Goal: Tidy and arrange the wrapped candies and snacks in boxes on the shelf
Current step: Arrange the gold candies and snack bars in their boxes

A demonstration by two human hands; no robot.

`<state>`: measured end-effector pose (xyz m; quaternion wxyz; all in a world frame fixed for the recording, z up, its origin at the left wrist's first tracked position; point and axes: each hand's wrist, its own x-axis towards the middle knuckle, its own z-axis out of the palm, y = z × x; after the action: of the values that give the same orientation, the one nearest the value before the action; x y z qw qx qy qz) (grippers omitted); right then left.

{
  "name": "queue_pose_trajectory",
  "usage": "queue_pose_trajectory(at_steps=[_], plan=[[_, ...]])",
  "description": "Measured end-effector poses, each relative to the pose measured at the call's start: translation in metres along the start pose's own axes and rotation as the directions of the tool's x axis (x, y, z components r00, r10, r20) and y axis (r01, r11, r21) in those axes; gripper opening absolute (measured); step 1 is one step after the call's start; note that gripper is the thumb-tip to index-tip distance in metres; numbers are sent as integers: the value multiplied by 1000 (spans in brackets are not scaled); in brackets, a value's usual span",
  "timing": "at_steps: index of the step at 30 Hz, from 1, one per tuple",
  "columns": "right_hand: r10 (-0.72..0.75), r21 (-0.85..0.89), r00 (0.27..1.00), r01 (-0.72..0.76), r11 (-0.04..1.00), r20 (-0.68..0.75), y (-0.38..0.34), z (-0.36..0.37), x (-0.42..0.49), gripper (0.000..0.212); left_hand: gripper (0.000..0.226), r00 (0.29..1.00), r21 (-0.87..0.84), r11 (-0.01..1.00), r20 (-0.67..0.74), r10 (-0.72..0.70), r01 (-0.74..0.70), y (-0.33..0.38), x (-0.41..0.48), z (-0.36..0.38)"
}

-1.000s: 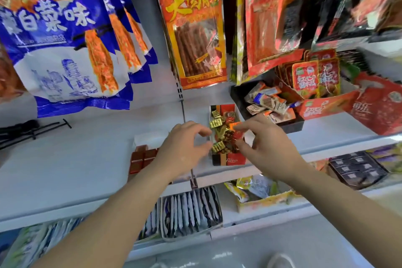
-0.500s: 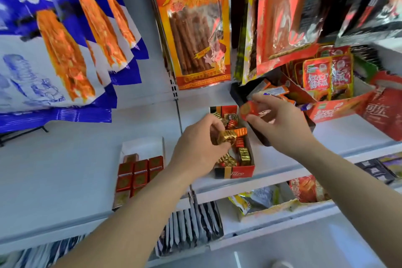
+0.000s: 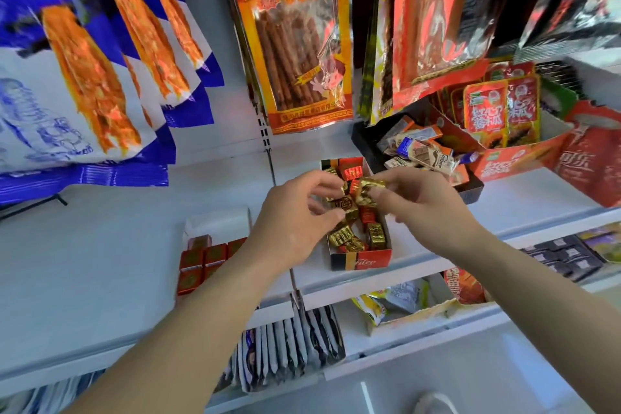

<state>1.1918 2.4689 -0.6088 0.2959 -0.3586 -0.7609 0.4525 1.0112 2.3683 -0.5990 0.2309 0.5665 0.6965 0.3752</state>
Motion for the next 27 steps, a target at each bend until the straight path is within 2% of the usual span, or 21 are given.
queue_pose_trajectory(at_steps=[2, 3, 8, 11, 14, 17, 19, 22, 24, 27], plan=[[67, 75, 997, -63, 995, -45, 2, -8, -2, 10, 18, 996, 256, 966, 86, 9, -31, -3, -1, -2], [93, 105, 995, -87, 991, -48, 3, -11, -3, 11, 15, 992, 318, 947, 129, -7, -34, -5, -1, -2], [149, 82, 989, -147, 986, -14, 6, -12, -9, 14, 26, 987, 398, 917, 141, -72, 10, -2, 2, 4], [174, 97, 985, -173, 980, -11, 8, -12, -11, 17, 20, 990, 391, 920, 120, -77, 24, -2, 4, 8], [185, 146, 983, -183, 972, -2, 5, -13, -16, 20, 15, 995, 147, 987, 65, -82, 72, 0, 6, 3], [198, 249, 980, -200, 948, 33, -4, -13, -23, 23, 16, 995, -131, 986, -8, -101, 99, 10, 3, -6], [201, 359, 977, -211, 909, 65, -15, -12, -29, 25, 17, 986, -321, 934, -8, -167, 155, 20, -3, -10], [164, 461, 982, -191, 866, 98, -33, -12, -40, 28, 19, 971, -562, 796, 60, -230, 223, 35, -14, -15], [129, 475, 988, -156, 866, 88, -43, -11, -49, 29, 21, 976, -649, 732, 83, -201, 205, 39, -20, -19], [103, 511, 994, -103, 854, 29, -54, -8, -59, 28, 20, 988, -707, 690, 84, -132, 153, 40, -25, -22]])
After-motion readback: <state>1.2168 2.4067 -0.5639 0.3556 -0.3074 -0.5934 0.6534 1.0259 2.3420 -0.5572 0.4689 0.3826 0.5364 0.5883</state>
